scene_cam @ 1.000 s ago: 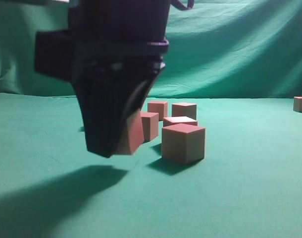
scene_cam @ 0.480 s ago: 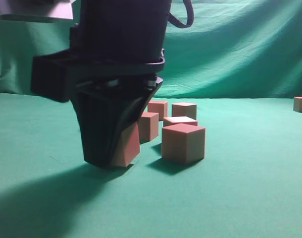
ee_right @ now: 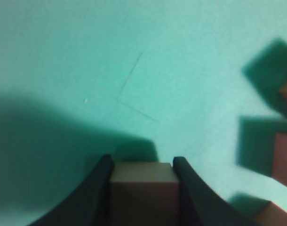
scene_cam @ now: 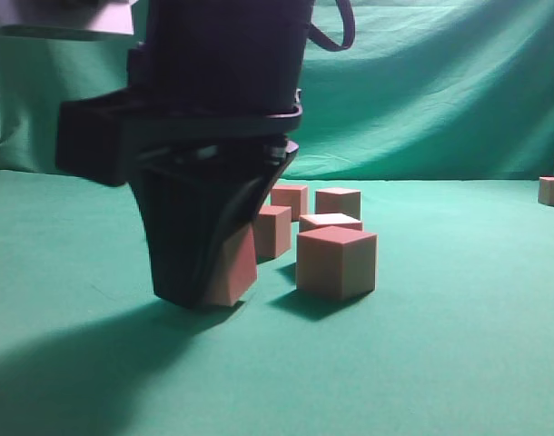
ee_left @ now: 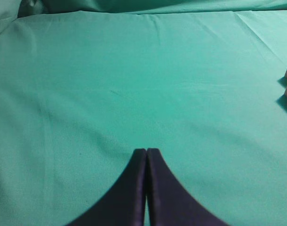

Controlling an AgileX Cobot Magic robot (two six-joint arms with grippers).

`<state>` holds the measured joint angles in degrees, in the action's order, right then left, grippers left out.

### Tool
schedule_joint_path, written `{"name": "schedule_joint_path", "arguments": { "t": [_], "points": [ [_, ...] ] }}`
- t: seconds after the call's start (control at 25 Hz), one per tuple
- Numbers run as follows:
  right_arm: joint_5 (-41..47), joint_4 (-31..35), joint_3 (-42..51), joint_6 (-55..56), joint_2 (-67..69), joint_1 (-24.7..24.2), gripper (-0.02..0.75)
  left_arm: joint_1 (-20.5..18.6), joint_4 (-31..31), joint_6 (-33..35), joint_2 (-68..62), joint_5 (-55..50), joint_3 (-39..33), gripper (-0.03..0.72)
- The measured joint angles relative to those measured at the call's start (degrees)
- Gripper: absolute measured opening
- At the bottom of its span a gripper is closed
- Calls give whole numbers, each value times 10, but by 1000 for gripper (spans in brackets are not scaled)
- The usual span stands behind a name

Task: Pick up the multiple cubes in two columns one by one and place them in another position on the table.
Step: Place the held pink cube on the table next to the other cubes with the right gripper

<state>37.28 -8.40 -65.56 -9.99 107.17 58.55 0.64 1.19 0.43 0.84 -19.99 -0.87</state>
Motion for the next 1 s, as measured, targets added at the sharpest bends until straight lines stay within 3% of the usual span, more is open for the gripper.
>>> {"name": "schedule_joint_path", "arguments": {
  "t": [0.8,0.84,1.0],
  "points": [
    [5,0,0,-12,0,0,255,0,0,0,0,0,0,0],
    [6,0,0,-12,0,0,315,0,0,0,0,0,0,0],
    [5,0,0,-12,0,0,313,0,0,0,0,0,0,0]
  ]
}}
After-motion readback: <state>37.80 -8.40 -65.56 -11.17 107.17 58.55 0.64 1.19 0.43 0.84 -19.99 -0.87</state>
